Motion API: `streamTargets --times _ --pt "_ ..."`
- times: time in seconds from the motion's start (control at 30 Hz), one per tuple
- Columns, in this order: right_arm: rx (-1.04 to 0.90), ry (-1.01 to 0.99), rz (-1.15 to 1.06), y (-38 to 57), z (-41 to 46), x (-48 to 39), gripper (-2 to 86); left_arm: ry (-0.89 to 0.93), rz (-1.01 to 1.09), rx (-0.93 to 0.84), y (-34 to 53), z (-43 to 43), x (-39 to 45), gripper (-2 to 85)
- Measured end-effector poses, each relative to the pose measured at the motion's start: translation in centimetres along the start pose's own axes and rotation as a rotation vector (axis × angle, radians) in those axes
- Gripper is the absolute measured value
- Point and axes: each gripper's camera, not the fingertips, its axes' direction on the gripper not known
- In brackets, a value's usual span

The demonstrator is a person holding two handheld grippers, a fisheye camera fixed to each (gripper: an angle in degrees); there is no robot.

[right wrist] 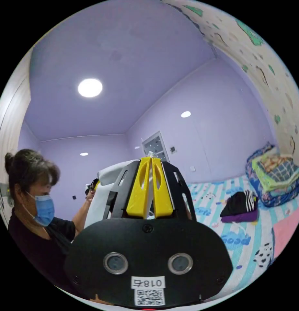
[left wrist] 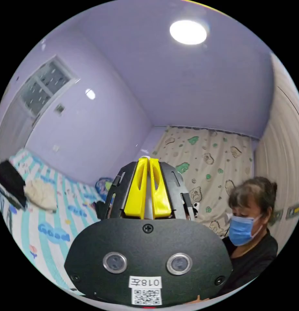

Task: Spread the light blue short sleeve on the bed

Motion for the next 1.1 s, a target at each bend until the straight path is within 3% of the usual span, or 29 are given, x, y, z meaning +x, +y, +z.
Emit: streamTargets --times 0.07,0.17,0.37,0.53,0.73,0.97,1.1 --pt "-0.045 0.059 0.149 0.7 4.0 5.7 -0.2 -0.099 -0.194 -0.12 0.8 5.9 -9.9 -0.9" --pt "-0.019 0.118 0.244 -0.3 7.8 11.2 -0.2 -0.105 -0.292 -0.076 0.0 10.3 -15.1 -0.9" --pt "0.165 0.157 0.055 -9.6 8.5 9.4 -0.2 -0.104 -0.007 -0.056 -9.3 16.7 -8.5 -1.0" --pt "0.15 0.142 -0.046 -10.6 7.2 7.6 -0.2 -0.072 0.045 -0.072 -8.7 16.2 -7.2 -1.0" --pt "-0.022 0.169 0.09 0.1 7.0 11.6 -0.1 -0.125 -0.147 -0.199 5.0 13.0 -14.9 -1.0" --pt "-0.187 0.296 0.57 22.8 6.4 21.1 -0.1 -0.203 -0.628 -0.366 31.0 8.2 -28.6 -0.9" --pt "-0.243 0.387 0.776 31.2 5.7 23.5 -0.2 -0.317 -0.789 -0.461 39.9 6.8 -30.7 -0.9"
